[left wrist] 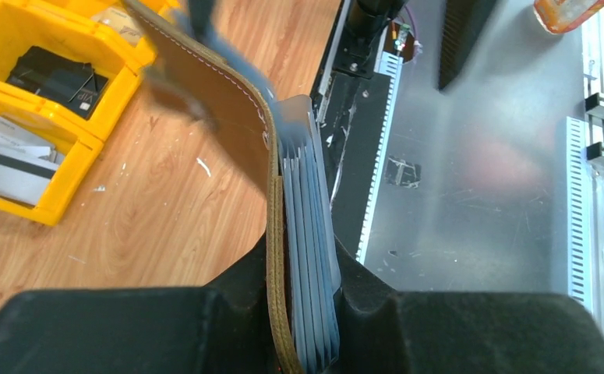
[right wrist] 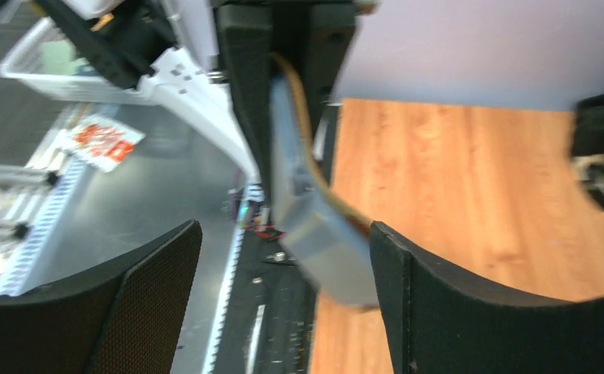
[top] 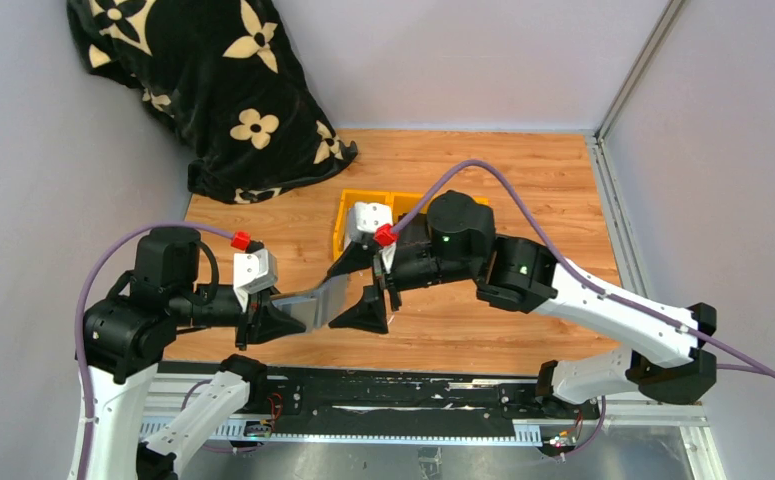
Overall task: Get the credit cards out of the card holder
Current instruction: Remove the credit card from the card holder.
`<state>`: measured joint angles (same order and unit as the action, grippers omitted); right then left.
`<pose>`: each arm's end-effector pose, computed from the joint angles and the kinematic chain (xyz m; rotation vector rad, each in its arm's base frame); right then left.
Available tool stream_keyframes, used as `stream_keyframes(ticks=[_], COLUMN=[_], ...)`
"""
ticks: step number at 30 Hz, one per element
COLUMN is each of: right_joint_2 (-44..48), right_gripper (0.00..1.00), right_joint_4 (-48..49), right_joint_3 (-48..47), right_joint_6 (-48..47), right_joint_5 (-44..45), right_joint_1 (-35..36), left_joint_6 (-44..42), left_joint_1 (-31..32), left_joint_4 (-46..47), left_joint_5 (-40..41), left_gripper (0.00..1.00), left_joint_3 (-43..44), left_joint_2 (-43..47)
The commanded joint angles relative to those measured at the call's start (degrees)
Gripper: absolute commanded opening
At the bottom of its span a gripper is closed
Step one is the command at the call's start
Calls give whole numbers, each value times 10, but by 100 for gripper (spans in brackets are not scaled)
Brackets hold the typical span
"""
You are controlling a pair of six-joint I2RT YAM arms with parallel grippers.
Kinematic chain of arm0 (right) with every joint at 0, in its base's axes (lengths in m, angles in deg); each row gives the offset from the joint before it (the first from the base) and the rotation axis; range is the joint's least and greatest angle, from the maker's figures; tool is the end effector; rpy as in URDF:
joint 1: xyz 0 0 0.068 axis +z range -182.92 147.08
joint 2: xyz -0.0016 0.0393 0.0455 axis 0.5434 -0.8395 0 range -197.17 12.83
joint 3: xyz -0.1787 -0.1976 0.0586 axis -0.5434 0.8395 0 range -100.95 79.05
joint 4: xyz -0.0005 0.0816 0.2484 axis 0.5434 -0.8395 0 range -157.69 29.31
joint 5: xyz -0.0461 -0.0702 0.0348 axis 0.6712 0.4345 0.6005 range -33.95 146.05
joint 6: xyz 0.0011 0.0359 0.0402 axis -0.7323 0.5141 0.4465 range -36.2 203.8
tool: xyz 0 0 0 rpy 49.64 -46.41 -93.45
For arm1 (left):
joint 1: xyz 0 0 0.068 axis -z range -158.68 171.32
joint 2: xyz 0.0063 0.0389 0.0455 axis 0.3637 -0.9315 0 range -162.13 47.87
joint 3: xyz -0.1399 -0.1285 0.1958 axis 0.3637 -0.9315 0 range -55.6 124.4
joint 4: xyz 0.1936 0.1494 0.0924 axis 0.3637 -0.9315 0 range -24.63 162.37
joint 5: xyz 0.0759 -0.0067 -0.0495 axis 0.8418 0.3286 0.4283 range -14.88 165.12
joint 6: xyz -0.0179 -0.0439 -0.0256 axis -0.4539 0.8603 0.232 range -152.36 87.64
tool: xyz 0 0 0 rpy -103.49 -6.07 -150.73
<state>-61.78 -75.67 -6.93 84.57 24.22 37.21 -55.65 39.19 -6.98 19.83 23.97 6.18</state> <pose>0.0783 0.2719 0.4686 -1.3864 1.1774 1.3649 0.0387 -0.0432 0.4245 1.1786 1.7565 -1.0333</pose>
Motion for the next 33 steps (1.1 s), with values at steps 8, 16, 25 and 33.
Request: stream_keyframes(ticks=[8,16,25,33], right_joint_2=[17,-58,-113,-59], right_gripper=[88,75,1,0], right_joint_4=[-12,-100,-163,-23], right_joint_3=[-26,-100,-148,-51], right_joint_6=[-111,-103,-94,11], right_joint_5=[71,-18,15,13], right_joint_1=[-3,-4,-4,-41], left_joint_6=[11,1,-17,-30], left_joint_1=[16,19,20,20], left_joint_4=[8,7,6,6], left_joint_5=[-39,-17,19,46], left_gripper=[0,0,0,57], left_joint_3=[31,37,59,43], left_joint_2=[8,5,-9,-5])
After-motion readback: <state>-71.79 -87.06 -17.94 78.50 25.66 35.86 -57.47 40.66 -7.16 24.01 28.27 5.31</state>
